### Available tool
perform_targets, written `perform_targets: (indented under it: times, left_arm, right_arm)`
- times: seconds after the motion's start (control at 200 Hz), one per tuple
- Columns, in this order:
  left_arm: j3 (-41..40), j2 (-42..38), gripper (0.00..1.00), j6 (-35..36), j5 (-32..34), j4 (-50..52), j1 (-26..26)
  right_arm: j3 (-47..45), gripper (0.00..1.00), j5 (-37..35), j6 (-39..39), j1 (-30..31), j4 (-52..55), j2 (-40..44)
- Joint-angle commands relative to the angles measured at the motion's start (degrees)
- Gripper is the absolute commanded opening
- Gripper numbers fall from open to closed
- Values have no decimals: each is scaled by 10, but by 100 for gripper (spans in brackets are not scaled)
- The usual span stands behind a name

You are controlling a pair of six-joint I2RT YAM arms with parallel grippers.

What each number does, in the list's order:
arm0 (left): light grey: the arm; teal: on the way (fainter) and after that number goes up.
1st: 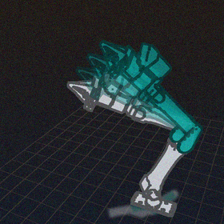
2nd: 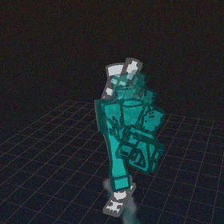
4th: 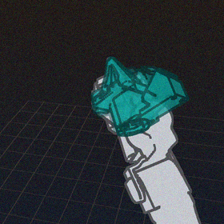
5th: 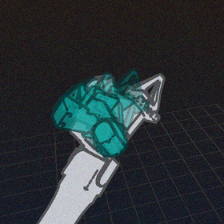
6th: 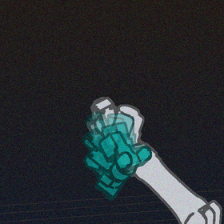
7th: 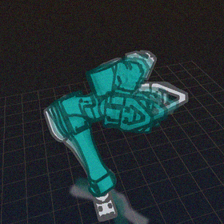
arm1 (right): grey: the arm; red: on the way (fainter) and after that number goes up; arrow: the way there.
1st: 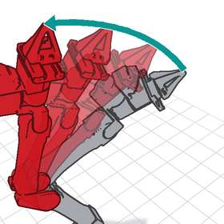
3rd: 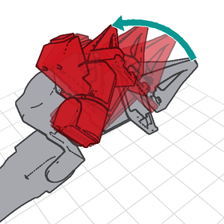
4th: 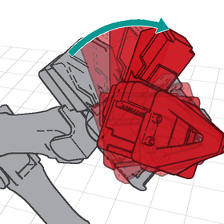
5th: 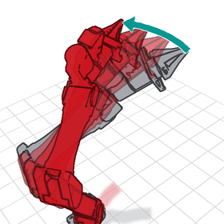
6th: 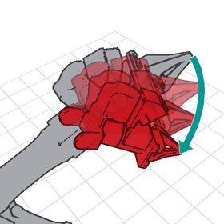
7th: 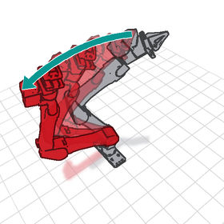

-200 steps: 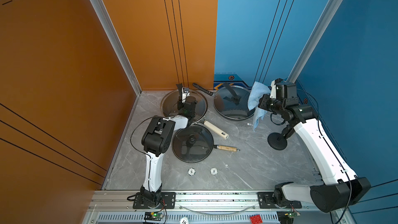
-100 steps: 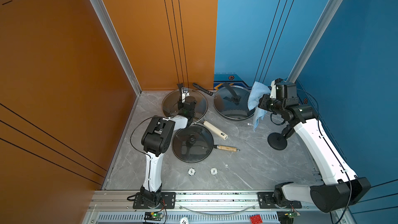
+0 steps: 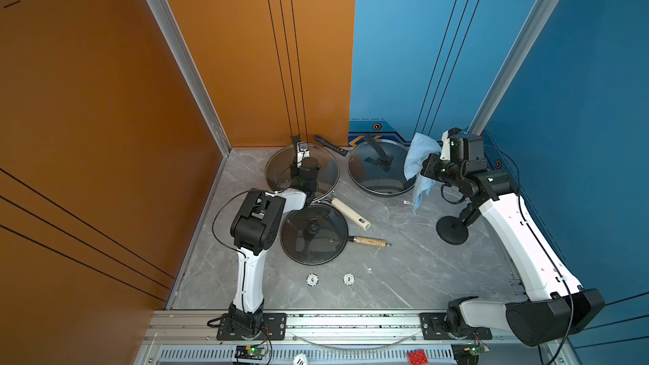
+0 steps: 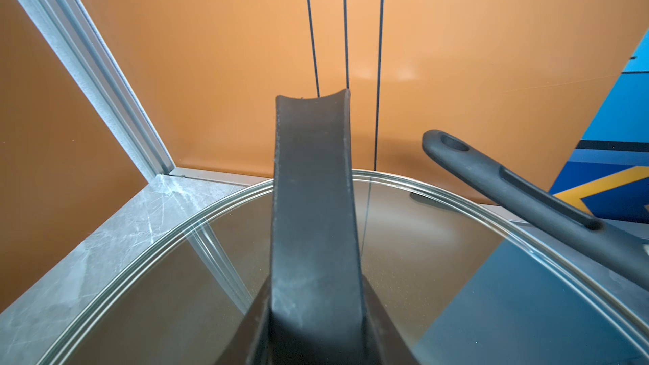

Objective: Wipe the pot lid with a cloth
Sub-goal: Place the pot lid on the cooking pot.

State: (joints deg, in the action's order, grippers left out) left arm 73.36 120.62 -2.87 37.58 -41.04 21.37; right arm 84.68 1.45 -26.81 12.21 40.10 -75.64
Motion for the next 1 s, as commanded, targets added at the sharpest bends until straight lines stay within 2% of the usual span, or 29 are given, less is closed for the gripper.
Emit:
perform_targets:
  times: [0.0, 0.385, 0.445, 0.495, 0.581, 0.746, 0.916, 0.991]
  left_arm:
    - [-8, -37, 0, 8, -39, -39, 10]
    - [-12, -40, 0, 15, -43, -9, 10]
    - [-13, -39, 6, 18, -40, -7, 10]
    - [-13, -41, 15, 19, -34, -7, 10]
    - [-14, -47, 21, 22, -35, -7, 10]
    - [-16, -70, 39, 27, -47, -7, 8]
    - [-40, -116, 54, 22, -62, -25, 6]
    - [-53, -143, 66, 25, -76, -26, 4]
  right_arm:
    - [1, 0, -2, 12, -1, 8, 8]
    - [-4, 0, 0, 11, -1, 6, 12]
    - [-6, 0, 0, 11, -1, 6, 13]
    - [-7, 0, 1, 11, -1, 6, 13]
    - [-7, 0, 2, 11, -1, 6, 12]
    - [-6, 0, 11, 12, -1, 0, 7]
    - [-8, 0, 21, 11, 0, -14, -2]
    - [-9, 0, 33, 6, 0, -30, -9]
